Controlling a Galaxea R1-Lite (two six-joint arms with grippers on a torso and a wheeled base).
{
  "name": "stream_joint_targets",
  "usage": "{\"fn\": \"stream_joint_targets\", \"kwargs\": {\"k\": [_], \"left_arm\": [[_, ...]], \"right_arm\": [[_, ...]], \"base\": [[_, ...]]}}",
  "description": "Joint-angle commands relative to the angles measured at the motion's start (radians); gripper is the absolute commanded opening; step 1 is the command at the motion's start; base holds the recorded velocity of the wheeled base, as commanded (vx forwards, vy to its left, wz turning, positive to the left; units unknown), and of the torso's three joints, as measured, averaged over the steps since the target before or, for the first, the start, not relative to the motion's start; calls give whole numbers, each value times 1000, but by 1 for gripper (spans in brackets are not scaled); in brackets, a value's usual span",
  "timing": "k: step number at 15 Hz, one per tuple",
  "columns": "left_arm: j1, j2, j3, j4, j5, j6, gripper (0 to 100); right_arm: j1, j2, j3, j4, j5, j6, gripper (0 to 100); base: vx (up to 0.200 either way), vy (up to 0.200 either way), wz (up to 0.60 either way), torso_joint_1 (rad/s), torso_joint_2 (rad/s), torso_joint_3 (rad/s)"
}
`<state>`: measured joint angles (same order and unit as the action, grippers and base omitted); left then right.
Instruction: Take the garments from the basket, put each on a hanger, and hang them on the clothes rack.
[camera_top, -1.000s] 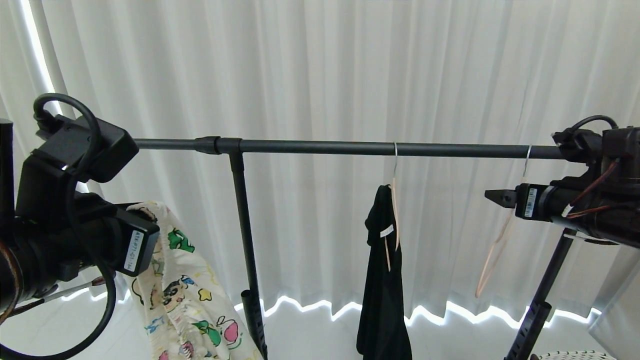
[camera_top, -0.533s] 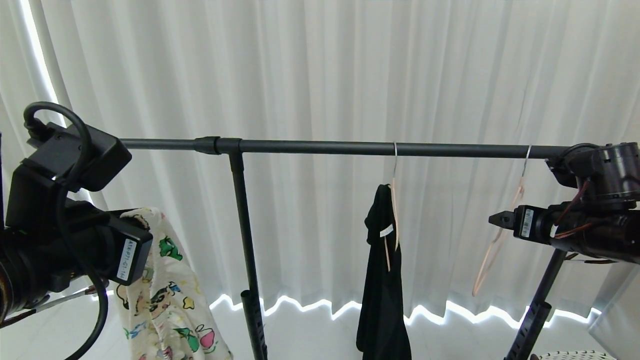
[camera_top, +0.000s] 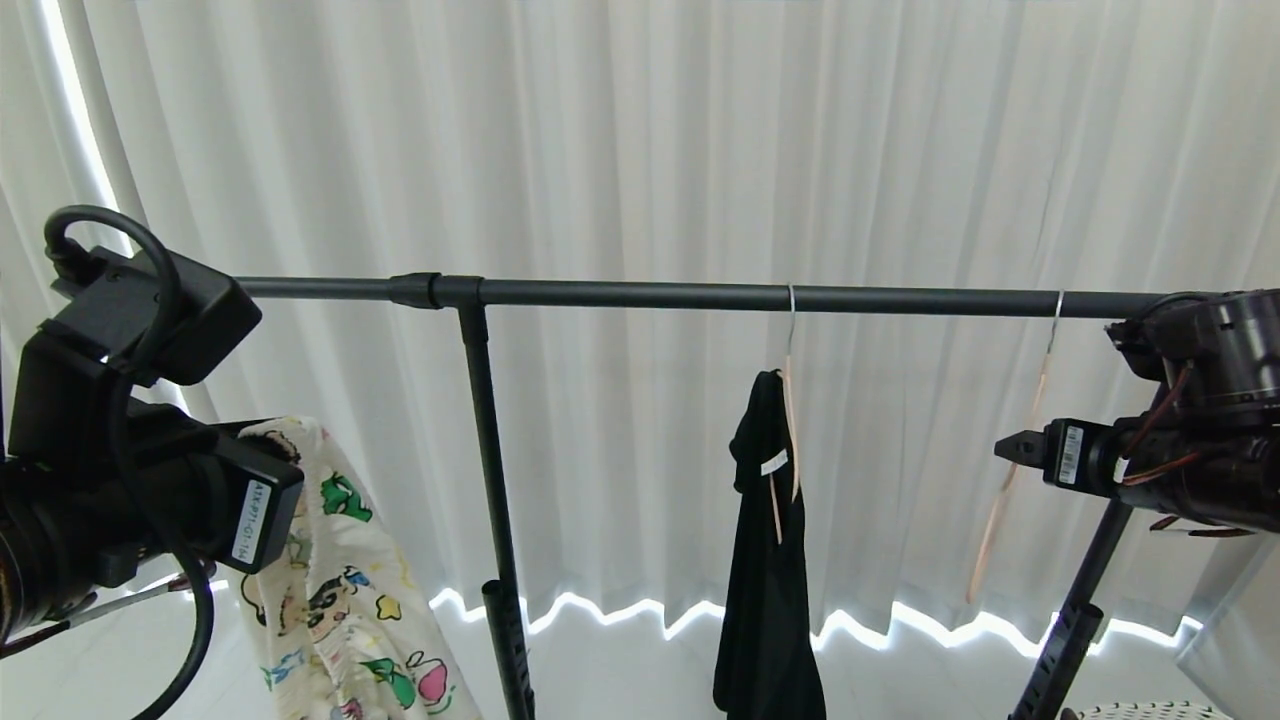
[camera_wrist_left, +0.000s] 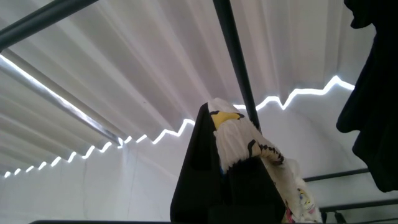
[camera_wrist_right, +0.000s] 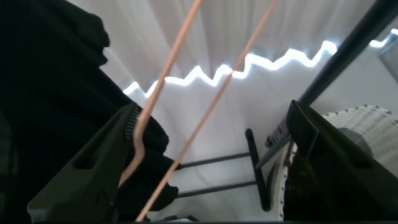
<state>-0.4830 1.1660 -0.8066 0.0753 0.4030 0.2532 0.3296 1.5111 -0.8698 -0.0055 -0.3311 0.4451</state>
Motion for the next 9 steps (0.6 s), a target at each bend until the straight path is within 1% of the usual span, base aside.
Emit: {"fn": "stream_joint_targets", "kwargs": {"k": [1, 5, 9], "left_arm": [[0, 1, 1, 0, -1, 1, 0], [0, 1, 1, 0, -1, 0, 0], [0, 0, 1, 0, -1, 1, 0]], "right_arm": [[-3, 1, 2, 6, -16, 0, 100], [-6, 5, 0, 6, -16, -3, 100], [-53, 57, -3, 1, 6, -45, 100]], "base": [[0, 0, 0, 0, 0, 0], [0, 0, 0, 0, 0, 0], [0, 0, 0, 0, 0, 0]]}}
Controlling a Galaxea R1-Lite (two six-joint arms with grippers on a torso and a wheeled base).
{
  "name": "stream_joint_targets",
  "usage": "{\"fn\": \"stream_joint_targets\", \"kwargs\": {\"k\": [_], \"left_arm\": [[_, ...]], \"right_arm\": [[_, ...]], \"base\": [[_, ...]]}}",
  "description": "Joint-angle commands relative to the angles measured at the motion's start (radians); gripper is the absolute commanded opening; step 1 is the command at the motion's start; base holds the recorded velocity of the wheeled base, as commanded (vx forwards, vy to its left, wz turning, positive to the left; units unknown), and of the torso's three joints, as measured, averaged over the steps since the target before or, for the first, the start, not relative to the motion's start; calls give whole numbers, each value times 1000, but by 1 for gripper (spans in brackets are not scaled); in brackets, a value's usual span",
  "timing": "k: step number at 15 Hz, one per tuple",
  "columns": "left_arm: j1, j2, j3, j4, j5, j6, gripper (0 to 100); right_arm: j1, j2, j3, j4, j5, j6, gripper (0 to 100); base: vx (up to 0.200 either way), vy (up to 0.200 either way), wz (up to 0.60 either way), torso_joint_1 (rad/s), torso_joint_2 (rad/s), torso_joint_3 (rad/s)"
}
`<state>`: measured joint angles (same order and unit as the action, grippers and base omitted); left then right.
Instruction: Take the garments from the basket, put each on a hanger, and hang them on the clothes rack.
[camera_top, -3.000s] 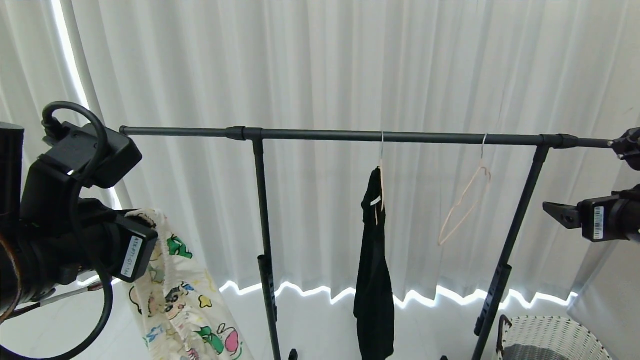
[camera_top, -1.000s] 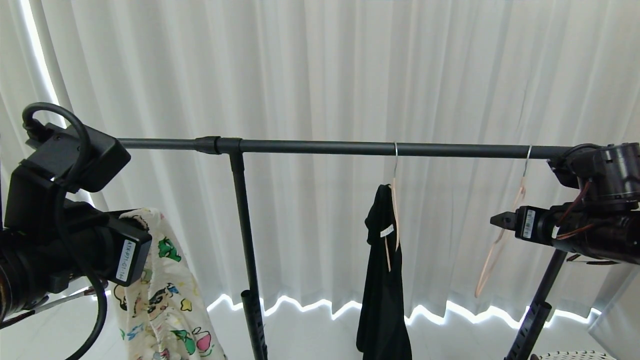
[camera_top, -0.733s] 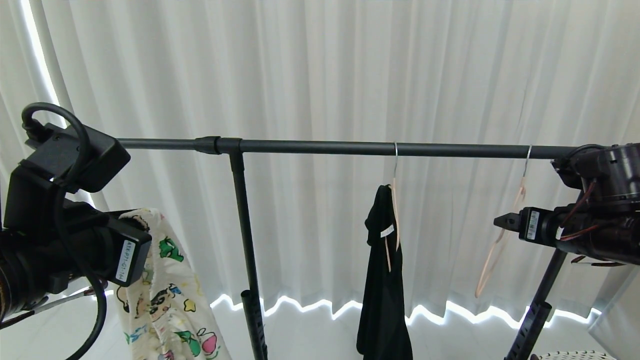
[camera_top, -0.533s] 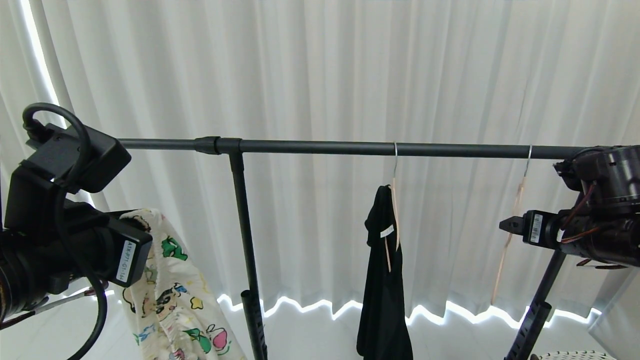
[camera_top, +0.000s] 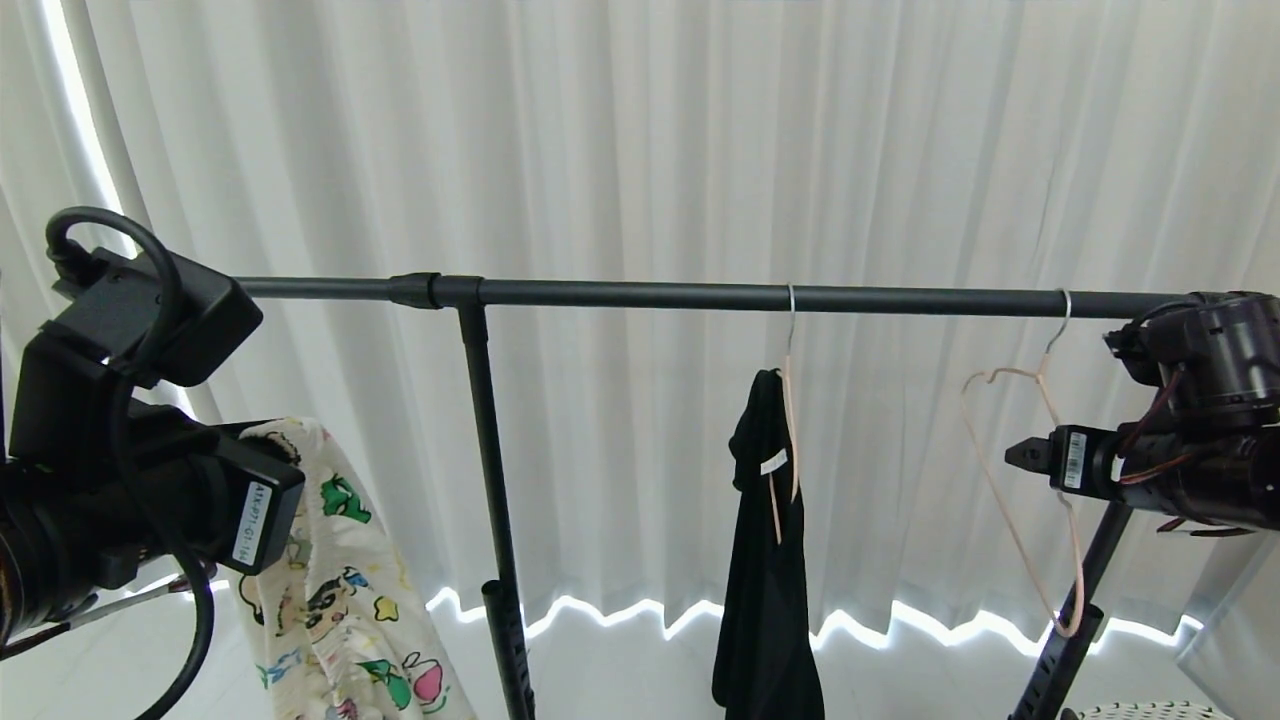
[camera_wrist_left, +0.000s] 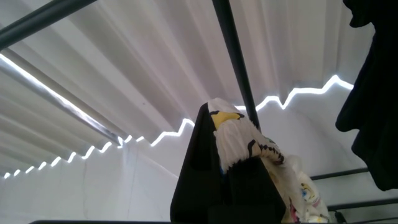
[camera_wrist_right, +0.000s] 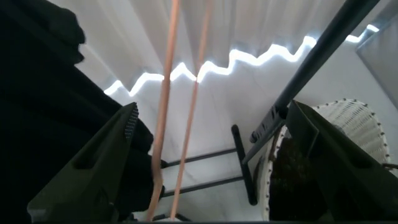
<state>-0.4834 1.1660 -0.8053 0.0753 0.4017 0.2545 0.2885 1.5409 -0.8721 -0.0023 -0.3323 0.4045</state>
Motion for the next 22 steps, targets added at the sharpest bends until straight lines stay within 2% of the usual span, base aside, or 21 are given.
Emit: {"fn": "stream_joint_targets", "kwargs": {"k": [1, 4, 5, 10, 13, 19, 22], "left_arm": [[0, 0, 0, 0, 0, 0, 0], [0, 0, 0, 0, 2, 0, 0], [0, 0, 0, 0, 2, 0, 0], [0, 6, 2, 0, 0, -1, 0], [0, 6, 3, 0, 0, -1, 0], [0, 6, 3, 0, 0, -3, 0], [0, 4, 3, 0, 0, -3, 0]], "right_arm": [[-20, 41, -1, -5, 26, -6, 100], [-26, 54, -5, -7, 84, -26, 100], [-28, 54, -5, -7, 90, -39, 0], [-40, 64, -7, -8, 92, -58, 0], [-40, 64, -5, -50, 93, -61, 0], [-40, 25, -2, -107, 92, -151, 0], [-38, -16, 2, -108, 93, -167, 0]], "base": [[0, 0, 0, 0, 0, 0], [0, 0, 0, 0, 0, 0], [0, 0, 0, 0, 0, 0], [0, 0, 0, 0, 0, 0], [0, 0, 0, 0, 0, 0], [0, 0, 0, 0, 0, 0], [0, 0, 0, 0, 0, 0]]}}
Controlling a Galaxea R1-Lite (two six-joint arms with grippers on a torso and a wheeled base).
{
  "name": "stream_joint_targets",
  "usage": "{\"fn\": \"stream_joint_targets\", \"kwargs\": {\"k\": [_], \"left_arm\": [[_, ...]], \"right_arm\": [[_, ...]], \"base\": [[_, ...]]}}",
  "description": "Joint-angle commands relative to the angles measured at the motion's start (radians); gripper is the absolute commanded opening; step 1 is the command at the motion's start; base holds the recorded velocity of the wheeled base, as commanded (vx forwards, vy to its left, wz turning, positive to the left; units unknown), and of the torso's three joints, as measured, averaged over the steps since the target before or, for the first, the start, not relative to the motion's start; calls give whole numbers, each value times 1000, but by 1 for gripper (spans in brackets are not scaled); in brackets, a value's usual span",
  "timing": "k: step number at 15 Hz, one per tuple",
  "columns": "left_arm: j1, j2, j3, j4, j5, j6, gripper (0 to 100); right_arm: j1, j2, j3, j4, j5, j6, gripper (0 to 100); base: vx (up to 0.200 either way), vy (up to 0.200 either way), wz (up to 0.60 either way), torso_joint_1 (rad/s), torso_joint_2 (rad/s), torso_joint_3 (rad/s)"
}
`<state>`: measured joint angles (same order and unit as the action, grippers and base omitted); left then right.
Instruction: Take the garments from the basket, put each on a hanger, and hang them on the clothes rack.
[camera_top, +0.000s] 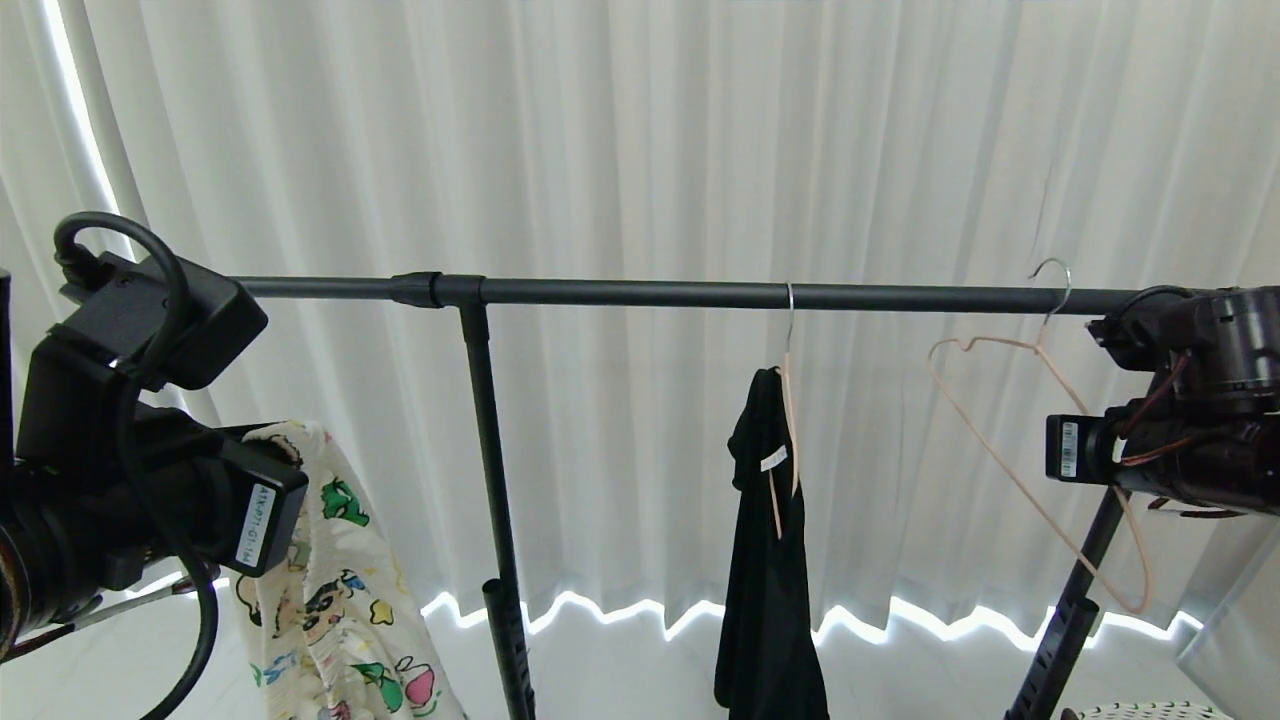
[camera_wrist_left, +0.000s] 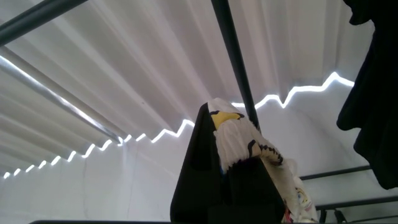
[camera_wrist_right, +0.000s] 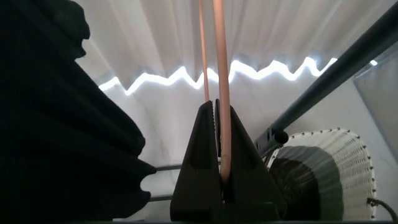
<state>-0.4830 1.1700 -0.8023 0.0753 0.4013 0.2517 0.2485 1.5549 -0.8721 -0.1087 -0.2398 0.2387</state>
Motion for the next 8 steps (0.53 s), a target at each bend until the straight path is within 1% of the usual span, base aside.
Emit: {"fn": "stream_joint_targets", "kwargs": {"k": [1, 4, 6, 8], "left_arm": [[0, 0, 0, 0, 1, 1, 0], [-2, -1, 0, 0, 1, 1, 0], [-2, -3, 0, -2, 1, 1, 0], [-2, -3, 0, 0, 1, 1, 0]], "right_arm": [[2, -41, 2, -2, 0, -1, 0], [5, -87, 28, -2, 0, -7, 0], [6, -133, 68, -2, 2, -32, 0], [6, -191, 113, -2, 25, -62, 0]], "base": [[0, 0, 0, 0, 0, 0], [0, 0, 0, 0, 0, 0], [0, 0, 0, 0, 0, 0], [0, 0, 0, 0, 0, 0]]}}
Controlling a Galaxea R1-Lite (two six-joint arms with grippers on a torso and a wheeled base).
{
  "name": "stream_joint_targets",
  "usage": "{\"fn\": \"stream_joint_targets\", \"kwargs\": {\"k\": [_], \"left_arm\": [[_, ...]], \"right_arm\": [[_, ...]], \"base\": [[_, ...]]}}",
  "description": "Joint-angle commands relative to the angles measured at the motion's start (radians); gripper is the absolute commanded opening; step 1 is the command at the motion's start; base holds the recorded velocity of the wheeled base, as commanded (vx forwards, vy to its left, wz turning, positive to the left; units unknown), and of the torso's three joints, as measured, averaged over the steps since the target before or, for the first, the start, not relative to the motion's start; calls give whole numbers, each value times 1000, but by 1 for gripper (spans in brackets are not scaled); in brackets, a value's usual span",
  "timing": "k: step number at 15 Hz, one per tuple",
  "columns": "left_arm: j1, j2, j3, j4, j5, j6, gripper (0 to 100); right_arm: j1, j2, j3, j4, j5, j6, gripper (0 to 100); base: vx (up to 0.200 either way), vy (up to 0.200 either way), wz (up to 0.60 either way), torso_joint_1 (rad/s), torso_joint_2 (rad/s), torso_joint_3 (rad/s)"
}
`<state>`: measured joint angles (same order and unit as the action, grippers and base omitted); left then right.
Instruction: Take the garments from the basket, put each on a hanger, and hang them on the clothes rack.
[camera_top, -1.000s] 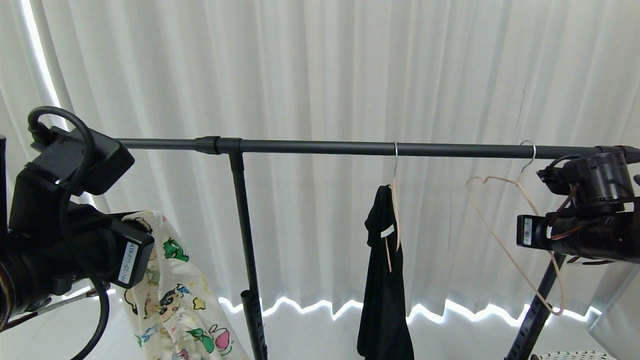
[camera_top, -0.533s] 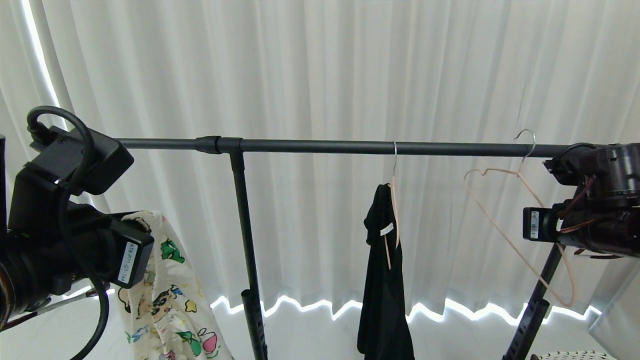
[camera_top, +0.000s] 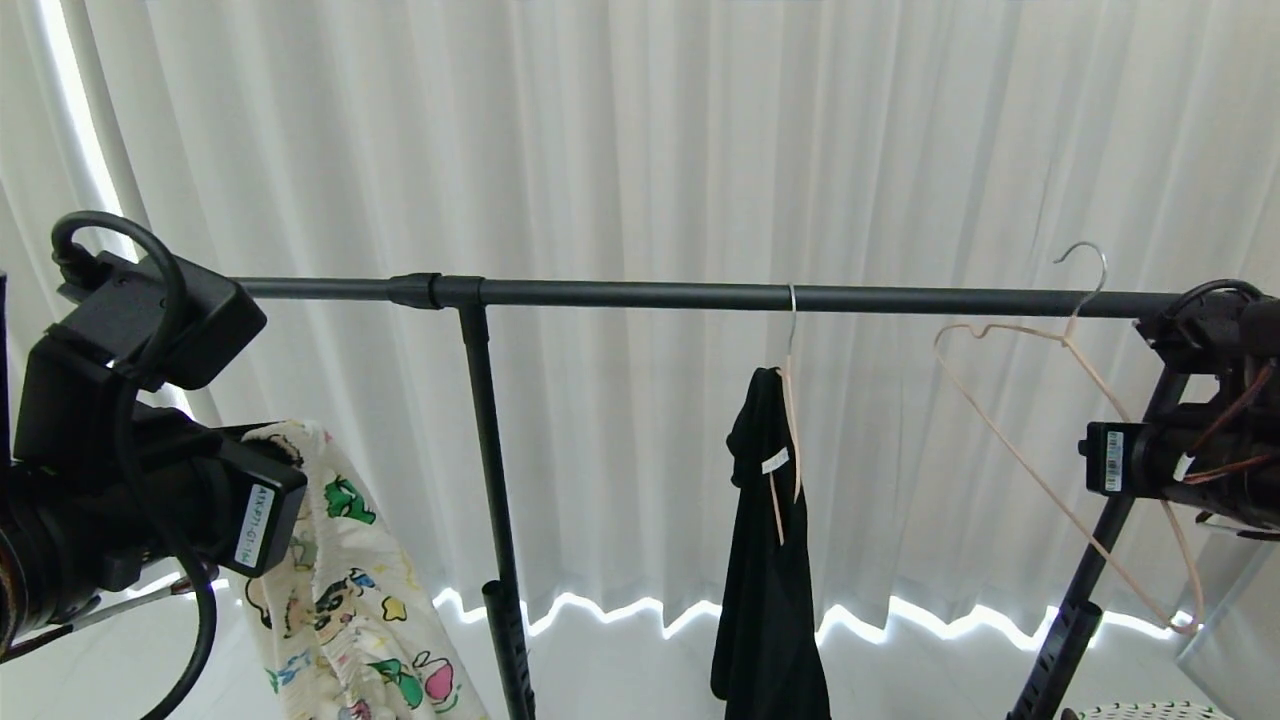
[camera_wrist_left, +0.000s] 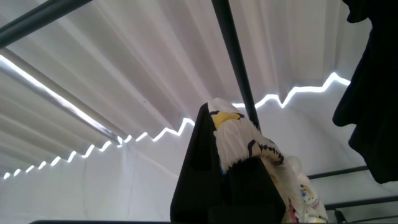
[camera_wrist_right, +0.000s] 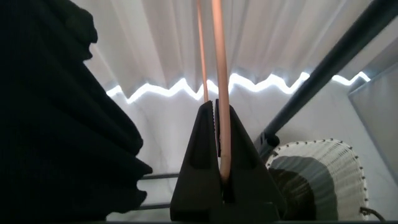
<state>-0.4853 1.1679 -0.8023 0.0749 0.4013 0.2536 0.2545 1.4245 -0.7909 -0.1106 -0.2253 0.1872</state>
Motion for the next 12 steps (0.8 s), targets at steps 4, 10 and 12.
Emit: {"fn": "stream_joint_targets", "kwargs": {"k": [4, 10, 12], "left_arm": [[1, -1, -1, 0, 1, 1, 0], [-29, -2, -1, 0, 1, 1, 0], [-38, -2, -1, 0, 2, 1, 0]], "right_arm": [[0, -173, 105, 0, 55, -78, 0], [28, -274, 173, 2, 121, -149, 0], [69, -297, 190, 2, 133, -149, 0]], "base": [[-150, 0, 0, 5, 2, 2], [-200, 0, 0, -2, 2, 6], [-200, 0, 0, 2, 5, 2]]}}
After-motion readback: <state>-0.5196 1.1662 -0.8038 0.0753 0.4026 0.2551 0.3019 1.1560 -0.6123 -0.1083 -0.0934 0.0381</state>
